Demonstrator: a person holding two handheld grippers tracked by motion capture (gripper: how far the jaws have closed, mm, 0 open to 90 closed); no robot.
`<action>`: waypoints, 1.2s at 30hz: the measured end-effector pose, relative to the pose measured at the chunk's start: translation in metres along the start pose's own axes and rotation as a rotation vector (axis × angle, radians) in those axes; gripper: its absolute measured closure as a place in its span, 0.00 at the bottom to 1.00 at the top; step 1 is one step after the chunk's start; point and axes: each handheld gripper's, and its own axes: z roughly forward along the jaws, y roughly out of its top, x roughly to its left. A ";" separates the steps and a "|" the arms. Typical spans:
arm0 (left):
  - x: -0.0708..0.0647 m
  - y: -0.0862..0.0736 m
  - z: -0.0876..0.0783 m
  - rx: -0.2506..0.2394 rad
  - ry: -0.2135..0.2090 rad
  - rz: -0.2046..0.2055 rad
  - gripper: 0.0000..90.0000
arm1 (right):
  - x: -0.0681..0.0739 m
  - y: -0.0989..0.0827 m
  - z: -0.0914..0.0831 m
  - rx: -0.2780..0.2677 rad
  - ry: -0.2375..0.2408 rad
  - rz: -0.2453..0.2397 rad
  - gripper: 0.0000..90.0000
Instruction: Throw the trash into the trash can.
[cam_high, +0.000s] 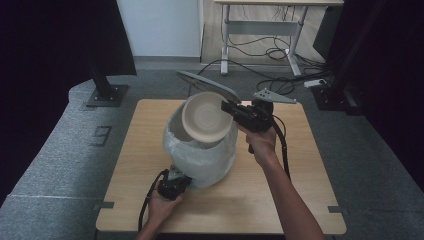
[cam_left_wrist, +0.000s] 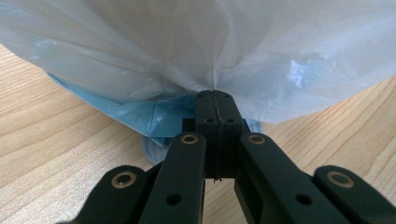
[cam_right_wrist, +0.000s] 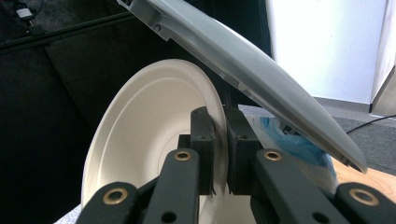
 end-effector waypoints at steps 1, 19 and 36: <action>0.000 0.000 0.000 0.000 0.000 -0.001 1.00 | 0.000 0.001 0.001 0.001 0.000 -0.001 0.92; 0.001 0.000 0.000 0.001 -0.002 -0.003 1.00 | 0.005 0.006 0.021 0.003 -0.008 -0.004 0.92; 0.001 0.000 0.000 0.003 -0.004 -0.001 1.00 | 0.003 -0.002 0.027 0.007 -0.060 -0.052 0.58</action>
